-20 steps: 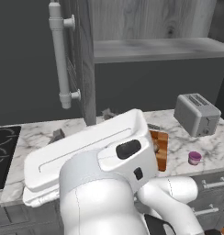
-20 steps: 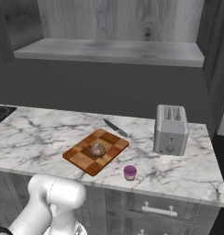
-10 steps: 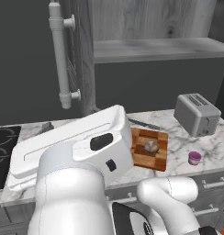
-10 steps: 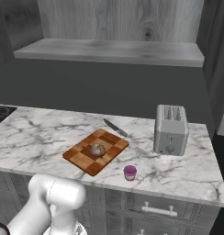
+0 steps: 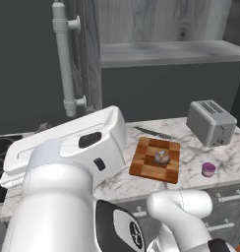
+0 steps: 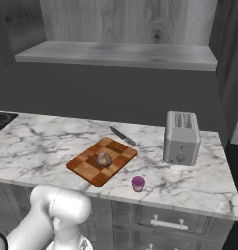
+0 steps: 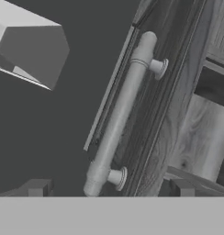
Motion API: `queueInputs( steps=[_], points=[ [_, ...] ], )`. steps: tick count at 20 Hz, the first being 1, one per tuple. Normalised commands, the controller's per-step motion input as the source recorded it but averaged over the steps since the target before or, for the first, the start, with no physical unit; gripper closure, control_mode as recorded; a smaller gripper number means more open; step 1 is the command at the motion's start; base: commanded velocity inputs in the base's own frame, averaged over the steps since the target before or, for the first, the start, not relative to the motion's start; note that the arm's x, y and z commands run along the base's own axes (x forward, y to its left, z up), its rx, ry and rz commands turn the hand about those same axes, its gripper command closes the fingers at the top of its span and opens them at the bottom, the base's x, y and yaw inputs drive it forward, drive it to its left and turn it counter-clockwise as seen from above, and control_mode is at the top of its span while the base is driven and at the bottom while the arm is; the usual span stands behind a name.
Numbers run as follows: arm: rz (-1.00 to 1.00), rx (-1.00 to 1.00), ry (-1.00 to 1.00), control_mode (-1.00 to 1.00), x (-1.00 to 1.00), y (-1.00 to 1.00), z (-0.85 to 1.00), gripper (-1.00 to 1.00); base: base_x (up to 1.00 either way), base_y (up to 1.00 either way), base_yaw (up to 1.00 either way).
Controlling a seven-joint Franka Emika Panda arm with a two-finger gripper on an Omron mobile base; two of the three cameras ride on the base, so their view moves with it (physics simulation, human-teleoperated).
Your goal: Pick the bread, place it on the cutting board, pick the jam, place it on the counter, and close the cabinet.
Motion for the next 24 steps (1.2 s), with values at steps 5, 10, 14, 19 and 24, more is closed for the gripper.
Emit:
queueInputs(
  steps=[5,10,14,19,24],
  points=[
    [-0.03,0.00,0.00,-1.00,0.31,0.08,-0.08,-1.00,0.00,0.00,0.00],
    [-0.03,0.00,0.00,-1.00,0.27,0.12,-0.13,-1.00,0.00,0.00,0.00],
    [-0.04,0.00,0.00,-1.00,0.24,0.11,-0.14,-1.00,0.00,0.00,0.00],
    [-0.06,0.00,-0.01,-1.00,0.26,0.06,-0.07,-1.00,0.00,0.00,0.00],
    [-0.08,0.00,-0.03,-1.00,0.20,0.03,-0.09,-1.00,0.00,0.00,0.00]
  ],
)
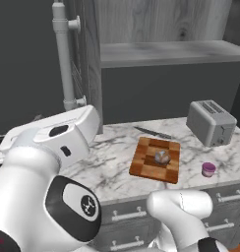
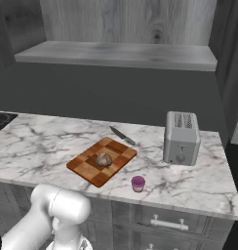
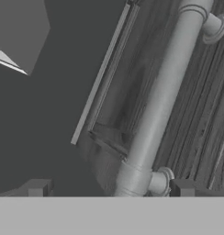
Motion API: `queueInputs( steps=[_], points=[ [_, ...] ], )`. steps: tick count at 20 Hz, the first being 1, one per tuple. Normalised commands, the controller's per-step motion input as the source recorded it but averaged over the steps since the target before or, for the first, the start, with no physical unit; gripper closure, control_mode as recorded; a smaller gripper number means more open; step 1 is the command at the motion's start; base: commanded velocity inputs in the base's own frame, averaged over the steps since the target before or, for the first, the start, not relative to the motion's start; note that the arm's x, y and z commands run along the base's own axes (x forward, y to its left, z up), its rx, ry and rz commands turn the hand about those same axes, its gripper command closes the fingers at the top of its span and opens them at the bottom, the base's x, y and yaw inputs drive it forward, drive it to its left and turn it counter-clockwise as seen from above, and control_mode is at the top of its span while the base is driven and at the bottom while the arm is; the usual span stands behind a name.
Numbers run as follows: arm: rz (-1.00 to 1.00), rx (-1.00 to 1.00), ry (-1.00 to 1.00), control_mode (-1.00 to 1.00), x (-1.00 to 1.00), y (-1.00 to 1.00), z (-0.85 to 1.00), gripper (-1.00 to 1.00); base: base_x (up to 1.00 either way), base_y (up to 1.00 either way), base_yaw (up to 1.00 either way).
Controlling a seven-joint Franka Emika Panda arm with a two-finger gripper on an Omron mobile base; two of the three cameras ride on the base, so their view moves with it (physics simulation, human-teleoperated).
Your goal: Pick the bread, place it on the cutting board, pick the jam, place it on the counter, and close the cabinet.
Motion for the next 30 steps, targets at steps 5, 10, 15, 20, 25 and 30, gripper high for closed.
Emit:
queueInputs(
  steps=[5,10,15,20,25,30],
  points=[
    [-0.08,0.00,-0.03,-1.00,0.22,0.03,-0.08,-1.00,0.00,0.00,0.00],
    [-0.06,0.00,-0.02,-1.00,0.33,0.05,-0.02,-1.00,0.00,0.00,0.00],
    [-0.06,0.00,-0.01,-1.00,0.33,0.09,-0.02,-1.00,0.00,0.00,0.00],
    [-0.07,0.00,0.00,-1.00,0.41,0.00,0.00,-1.00,0.00,0.00,0.00],
    [-0.07,0.00,0.00,-1.00,0.54,-0.08,0.00,-1.00,0.00,0.00,0.00],
    [-0.08,0.00,0.00,-1.00,0.56,-0.21,0.00,-1.00,0.00,0.00,0.00]
  ],
)
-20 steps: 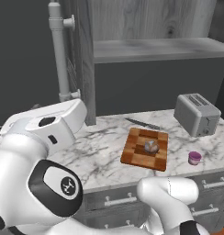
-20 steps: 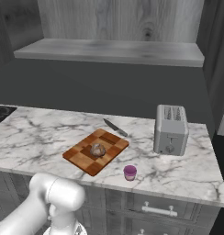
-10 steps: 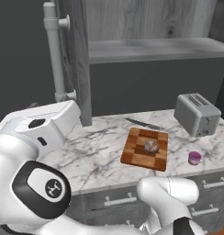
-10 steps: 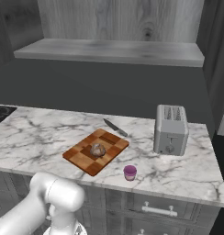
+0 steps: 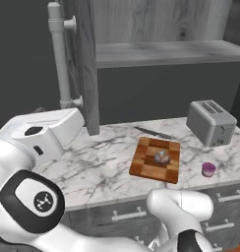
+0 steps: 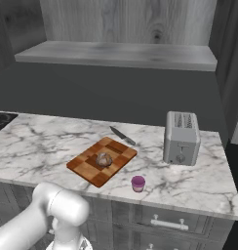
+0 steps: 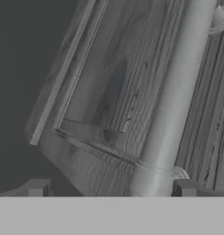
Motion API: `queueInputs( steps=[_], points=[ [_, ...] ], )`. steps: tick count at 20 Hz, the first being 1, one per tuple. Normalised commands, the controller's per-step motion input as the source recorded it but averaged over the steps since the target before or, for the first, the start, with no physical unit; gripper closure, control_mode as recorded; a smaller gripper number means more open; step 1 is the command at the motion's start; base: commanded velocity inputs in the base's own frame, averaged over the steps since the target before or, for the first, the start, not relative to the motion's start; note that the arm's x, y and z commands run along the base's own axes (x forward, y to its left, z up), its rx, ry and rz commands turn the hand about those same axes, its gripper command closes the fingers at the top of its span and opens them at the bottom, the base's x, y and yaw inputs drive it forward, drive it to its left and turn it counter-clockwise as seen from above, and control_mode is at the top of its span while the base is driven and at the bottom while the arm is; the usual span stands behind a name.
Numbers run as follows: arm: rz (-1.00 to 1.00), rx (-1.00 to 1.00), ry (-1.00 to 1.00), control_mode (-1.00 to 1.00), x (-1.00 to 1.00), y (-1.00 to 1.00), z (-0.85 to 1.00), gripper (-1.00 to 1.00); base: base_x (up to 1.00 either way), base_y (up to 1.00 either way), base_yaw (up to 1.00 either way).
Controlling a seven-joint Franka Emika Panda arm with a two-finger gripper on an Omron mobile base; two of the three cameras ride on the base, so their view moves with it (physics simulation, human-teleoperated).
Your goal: Pick the bread, place it on the cutting board, pick the jam, place it on the counter, and close the cabinet.
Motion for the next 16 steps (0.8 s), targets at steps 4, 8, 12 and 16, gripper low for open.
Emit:
queueInputs(
  steps=[4,8,12,16],
  points=[
    [-0.04,0.00,0.00,-1.00,0.53,-0.36,0.00,-1.00,0.00,0.00,0.00],
    [-0.03,0.00,0.00,-1.00,0.54,-0.39,0.00,-1.00,0.00,0.00,0.00],
    [-0.01,0.00,0.00,-1.00,0.54,-0.45,0.00,-1.00,0.00,0.00,0.00],
    [-0.01,0.00,0.00,-1.00,0.55,-0.43,0.00,-1.00,0.00,0.00,0.00]
  ],
)
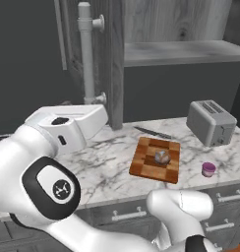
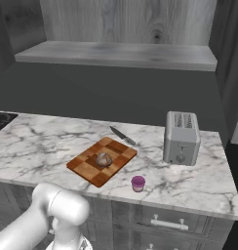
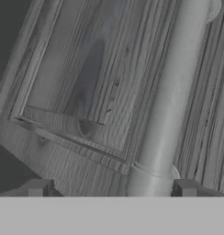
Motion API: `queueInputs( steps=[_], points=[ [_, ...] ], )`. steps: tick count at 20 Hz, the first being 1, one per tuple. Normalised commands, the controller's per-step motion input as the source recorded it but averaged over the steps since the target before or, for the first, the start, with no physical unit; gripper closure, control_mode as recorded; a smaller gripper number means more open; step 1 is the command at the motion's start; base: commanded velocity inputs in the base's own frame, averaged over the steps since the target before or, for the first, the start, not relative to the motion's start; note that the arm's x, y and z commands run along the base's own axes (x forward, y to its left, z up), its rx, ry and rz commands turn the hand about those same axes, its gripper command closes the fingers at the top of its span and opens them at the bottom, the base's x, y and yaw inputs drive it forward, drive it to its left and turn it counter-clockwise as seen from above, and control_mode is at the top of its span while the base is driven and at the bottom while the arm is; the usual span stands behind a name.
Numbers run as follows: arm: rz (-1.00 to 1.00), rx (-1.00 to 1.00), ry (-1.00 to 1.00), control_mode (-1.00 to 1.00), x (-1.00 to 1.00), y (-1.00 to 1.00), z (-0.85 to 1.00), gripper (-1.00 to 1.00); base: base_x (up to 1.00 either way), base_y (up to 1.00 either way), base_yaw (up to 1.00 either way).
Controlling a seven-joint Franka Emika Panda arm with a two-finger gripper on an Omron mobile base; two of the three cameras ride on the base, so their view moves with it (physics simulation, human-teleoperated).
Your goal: Pick the bread, place it on the cutting board, pick the jam, place it on the counter, and close the cabinet.
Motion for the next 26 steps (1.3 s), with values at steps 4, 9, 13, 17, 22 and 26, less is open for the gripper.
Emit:
queueInputs(
  steps=[4,9,13,17,22,26],
  points=[
    [0.00,0.00,0.00,-1.00,0.59,-0.39,0.00,-1.00,0.00,0.00,0.00],
    [0.00,0.00,0.00,-1.00,0.56,-0.34,0.00,-1.00,0.00,0.00,0.00],
    [0.00,0.00,0.00,-1.00,0.59,-0.33,0.00,-1.00,0.00,0.00,0.00],
    [0.00,0.00,0.00,-1.00,0.65,-0.35,0.00,-1.00,0.00,0.00,0.00],
    [0.00,0.00,0.00,-1.00,0.66,-0.37,0.00,-1.00,0.00,0.00,0.00],
    [0.00,0.00,0.00,-1.00,0.67,-0.38,0.00,-1.00,0.00,0.00,0.00]
  ],
)
